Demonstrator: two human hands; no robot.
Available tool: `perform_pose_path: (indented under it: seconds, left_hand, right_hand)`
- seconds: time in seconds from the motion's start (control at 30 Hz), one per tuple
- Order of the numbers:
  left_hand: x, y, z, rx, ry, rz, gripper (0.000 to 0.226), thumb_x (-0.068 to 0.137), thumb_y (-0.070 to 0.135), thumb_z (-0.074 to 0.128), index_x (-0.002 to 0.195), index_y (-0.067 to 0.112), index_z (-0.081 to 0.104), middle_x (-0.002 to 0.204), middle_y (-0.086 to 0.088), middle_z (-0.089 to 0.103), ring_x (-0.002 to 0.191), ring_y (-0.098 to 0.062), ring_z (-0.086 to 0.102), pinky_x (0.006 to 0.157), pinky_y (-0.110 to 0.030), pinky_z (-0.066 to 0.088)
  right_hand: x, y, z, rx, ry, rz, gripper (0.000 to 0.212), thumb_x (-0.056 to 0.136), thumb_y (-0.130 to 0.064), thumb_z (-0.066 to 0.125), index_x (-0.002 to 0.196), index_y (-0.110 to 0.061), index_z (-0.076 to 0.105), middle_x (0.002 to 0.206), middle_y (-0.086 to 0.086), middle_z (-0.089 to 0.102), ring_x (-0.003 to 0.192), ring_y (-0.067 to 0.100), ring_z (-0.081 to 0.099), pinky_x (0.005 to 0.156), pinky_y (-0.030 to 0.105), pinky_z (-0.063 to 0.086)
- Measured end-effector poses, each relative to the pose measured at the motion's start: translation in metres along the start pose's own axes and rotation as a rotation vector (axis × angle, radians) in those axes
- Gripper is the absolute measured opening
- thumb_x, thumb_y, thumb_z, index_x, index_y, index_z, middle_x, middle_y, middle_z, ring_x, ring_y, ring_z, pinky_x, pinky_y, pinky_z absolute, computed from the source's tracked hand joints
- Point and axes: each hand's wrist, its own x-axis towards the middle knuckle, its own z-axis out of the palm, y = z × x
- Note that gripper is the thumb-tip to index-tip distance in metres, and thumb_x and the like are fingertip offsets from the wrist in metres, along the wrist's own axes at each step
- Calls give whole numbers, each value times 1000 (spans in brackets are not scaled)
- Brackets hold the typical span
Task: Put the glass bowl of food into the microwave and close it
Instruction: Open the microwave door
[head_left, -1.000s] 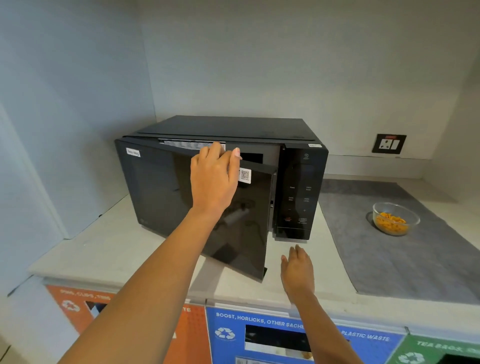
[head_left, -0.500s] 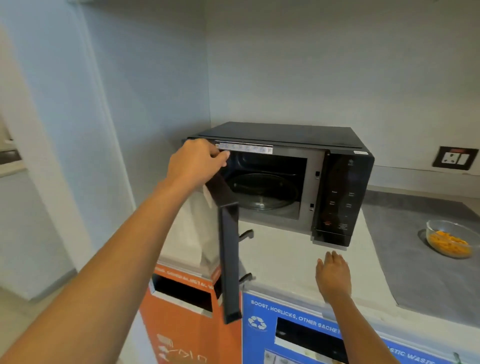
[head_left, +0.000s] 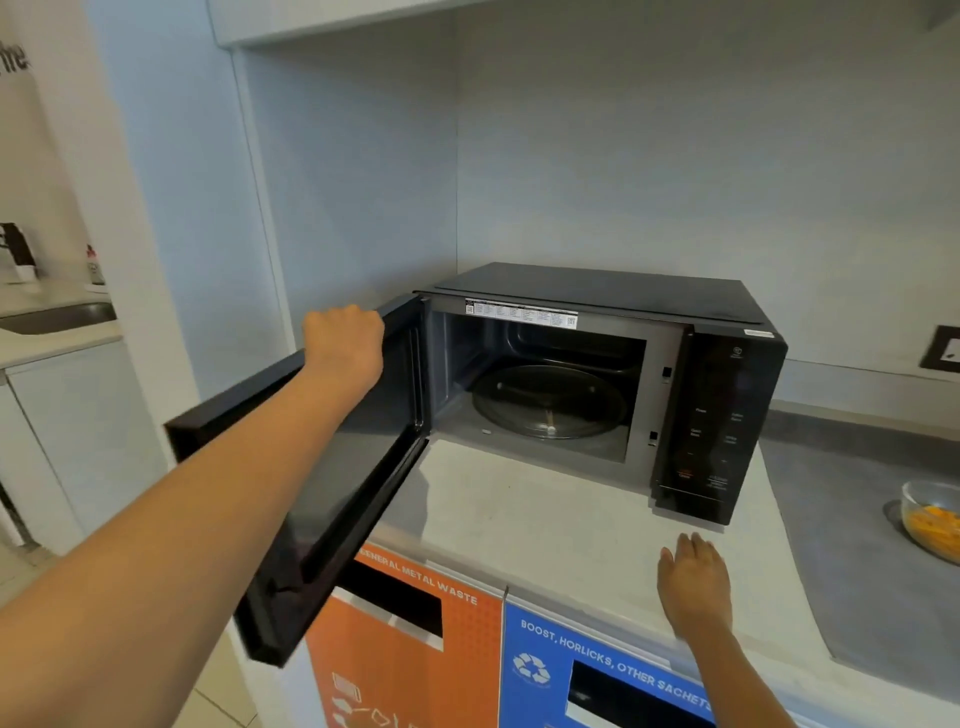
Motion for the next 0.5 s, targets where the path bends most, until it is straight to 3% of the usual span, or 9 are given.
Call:
perform_pose_path:
  seconds: [0.1, 0.33, 0.5]
  left_hand:
    - [5, 1, 14, 45, 2, -36, 18, 83, -6, 55, 91, 7, 65, 99, -8, 66, 99, -26, 61, 62, -27, 35]
    - [17, -5, 37, 96, 63, -50, 27, 82, -1, 57, 107, 7, 62, 112, -8, 61, 109, -25, 54, 79, -30, 43]
    - [33, -5, 39, 119, 118, -38, 20, 78, -3, 60, 93, 10, 65, 99, -6, 65, 102, -24, 55, 81, -27, 42]
  right_hand:
    - [1, 0, -1, -6, 3, 1, 53, 98, -36, 25, 144, -10, 23, 155, 8, 20, 142, 26, 19, 118, 37, 17]
    - [-1, 0, 0, -4, 14, 4, 53, 98, -36, 26, 144, -11, 23, 155, 7, 21, 143, 25, 19, 118, 36, 17]
    - [0, -1, 2, -2, 9, 20, 54, 97, -38, 27, 144, -13, 22, 155, 5, 19, 143, 24, 18, 118, 36, 17]
